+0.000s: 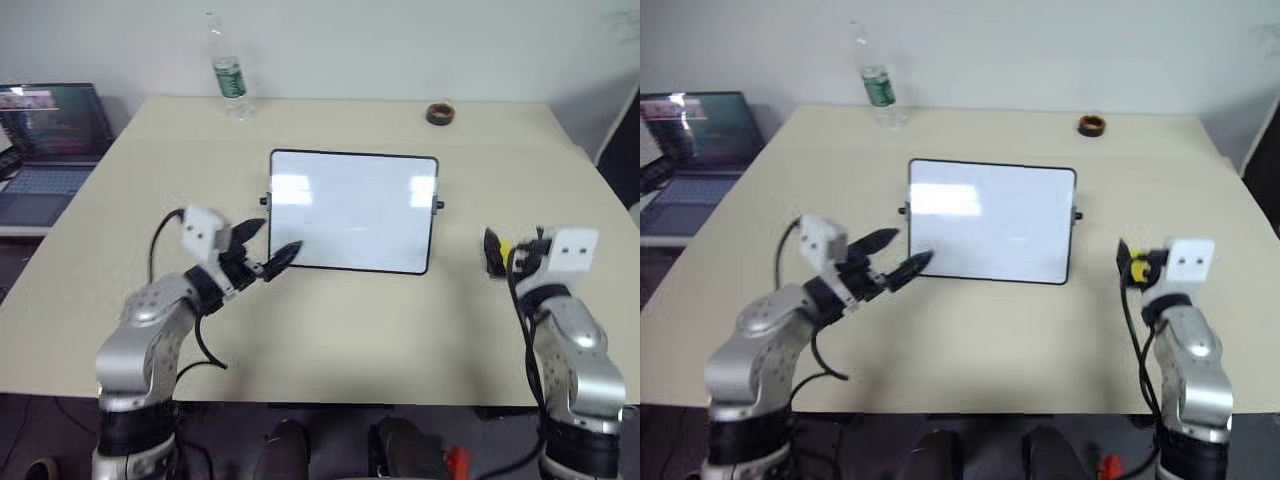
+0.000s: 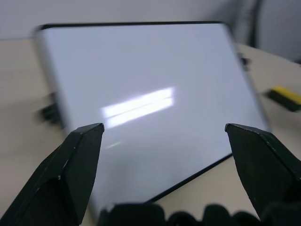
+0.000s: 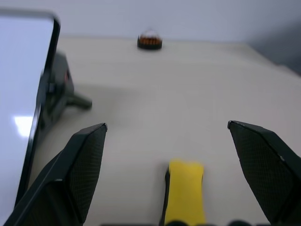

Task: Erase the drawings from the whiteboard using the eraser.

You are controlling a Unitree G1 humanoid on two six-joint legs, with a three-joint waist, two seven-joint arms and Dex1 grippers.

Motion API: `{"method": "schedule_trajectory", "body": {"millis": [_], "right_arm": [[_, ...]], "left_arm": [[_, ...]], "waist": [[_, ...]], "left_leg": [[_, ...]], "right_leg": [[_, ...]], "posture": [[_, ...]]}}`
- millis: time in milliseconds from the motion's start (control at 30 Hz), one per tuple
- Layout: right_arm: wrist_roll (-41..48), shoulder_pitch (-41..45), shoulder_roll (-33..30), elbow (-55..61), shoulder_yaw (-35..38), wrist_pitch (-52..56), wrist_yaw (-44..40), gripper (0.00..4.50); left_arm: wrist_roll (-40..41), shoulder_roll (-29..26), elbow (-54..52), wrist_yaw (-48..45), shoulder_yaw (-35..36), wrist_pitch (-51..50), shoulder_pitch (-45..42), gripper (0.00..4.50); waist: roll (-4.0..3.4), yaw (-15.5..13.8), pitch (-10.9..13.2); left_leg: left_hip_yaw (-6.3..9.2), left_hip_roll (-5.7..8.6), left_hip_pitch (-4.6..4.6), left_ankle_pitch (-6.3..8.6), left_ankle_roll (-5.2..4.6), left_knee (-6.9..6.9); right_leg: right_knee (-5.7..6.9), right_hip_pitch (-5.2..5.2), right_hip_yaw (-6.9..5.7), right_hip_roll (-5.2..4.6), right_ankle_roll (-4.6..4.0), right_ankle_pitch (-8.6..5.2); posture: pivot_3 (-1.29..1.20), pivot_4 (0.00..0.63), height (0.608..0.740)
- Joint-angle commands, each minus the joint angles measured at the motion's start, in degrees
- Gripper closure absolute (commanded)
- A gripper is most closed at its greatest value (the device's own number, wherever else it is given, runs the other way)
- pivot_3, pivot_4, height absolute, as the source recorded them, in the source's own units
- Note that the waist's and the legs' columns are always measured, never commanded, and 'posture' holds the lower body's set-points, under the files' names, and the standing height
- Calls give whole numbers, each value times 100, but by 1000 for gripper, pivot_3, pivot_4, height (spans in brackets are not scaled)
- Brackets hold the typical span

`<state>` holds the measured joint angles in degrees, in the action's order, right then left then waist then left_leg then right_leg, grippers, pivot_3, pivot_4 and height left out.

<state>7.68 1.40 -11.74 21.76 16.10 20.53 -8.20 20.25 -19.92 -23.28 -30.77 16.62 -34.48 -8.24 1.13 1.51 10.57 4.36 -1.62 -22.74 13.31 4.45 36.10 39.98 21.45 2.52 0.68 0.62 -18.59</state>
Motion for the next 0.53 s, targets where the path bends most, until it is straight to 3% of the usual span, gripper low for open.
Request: {"method": "schedule_trajectory", "body": {"millis": [33, 167, 300, 533], "right_arm": [[-47, -421, 149, -30, -14, -1056, -45, 18], [803, -1087, 307, 253, 225, -1068, -454, 18], [1069, -1694, 175, 697, 122, -869, -725, 18], [1112, -1682, -128, 593, 139, -669, -751, 18]], "left_arm": [[-454, 262, -334, 841, 124, 622, 333, 0], [-925, 580, -360, 1412, -51, 1144, 949, 0], [-1082, 652, -251, 1578, -188, 1436, 1298, 0], [-1169, 637, 32, 1900, -53, 1680, 1303, 0]], "waist": [[3, -10, -2], [6, 1, -5], [5, 14, -5], [5, 18, -6]], "left_leg": [[0, 2, 3, 0, 0, 1], [-4, 0, 16, 0, 0, 0], [-5, -3, 18, 1, 1, -6], [-10, 3, 26, 0, 1, -4]], "right_leg": [[-4, -6, 1, -1, 7, 4], [-5, -15, 7, -2, 12, 8], [-3, -11, 8, 1, 2, 3], [-3, -14, 12, 7, 21, -8]], "posture": [[0, 150, 740], [0, 150, 740], [0, 150, 740], [0, 150, 740]]}}
